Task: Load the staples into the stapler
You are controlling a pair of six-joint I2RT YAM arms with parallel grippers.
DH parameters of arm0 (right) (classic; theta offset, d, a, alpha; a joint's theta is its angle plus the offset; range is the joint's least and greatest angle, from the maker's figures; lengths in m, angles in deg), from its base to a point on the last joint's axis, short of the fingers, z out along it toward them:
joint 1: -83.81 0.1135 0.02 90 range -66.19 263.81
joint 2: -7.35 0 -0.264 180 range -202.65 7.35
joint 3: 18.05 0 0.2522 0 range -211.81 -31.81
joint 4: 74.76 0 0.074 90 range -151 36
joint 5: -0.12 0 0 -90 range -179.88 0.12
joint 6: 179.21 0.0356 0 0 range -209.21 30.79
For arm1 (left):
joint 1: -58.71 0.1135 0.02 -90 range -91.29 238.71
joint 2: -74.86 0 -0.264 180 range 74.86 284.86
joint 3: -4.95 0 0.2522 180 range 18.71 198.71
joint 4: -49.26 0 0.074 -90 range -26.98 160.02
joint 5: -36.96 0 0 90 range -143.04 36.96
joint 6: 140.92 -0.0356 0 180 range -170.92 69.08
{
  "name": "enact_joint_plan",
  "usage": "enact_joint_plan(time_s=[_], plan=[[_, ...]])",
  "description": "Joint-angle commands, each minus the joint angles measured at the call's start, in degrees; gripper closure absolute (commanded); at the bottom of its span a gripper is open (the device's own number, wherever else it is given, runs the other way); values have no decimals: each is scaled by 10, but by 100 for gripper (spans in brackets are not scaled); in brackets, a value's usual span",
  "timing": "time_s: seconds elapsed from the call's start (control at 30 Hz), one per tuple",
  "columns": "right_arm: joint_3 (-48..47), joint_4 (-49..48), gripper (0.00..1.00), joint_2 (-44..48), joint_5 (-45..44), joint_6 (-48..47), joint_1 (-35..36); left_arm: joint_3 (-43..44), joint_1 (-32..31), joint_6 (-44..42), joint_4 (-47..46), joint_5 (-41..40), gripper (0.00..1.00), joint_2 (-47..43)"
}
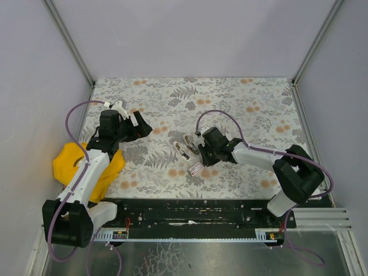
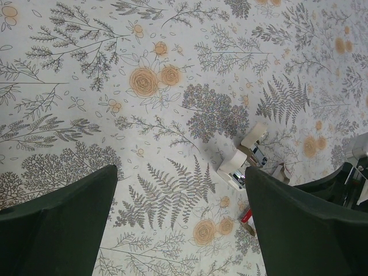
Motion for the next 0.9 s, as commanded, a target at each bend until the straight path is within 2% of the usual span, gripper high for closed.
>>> enact_joint_plan(time_s=[0.0, 0.67, 0.8, 0.87], plan=[[-27, -7, 74, -2, -21, -10, 6, 10, 0, -12, -9, -10, 9, -1], [-40, -16, 77, -57, -6, -26, 6, 11, 0, -11, -7, -14, 9, -1], [-41, -10, 85, -74, -20, -34, 11, 10, 0, -10, -6, -14, 9, -2], [-39, -8, 93, -78, -27, -33, 12, 11, 0, -10, -5, -14, 9, -2]])
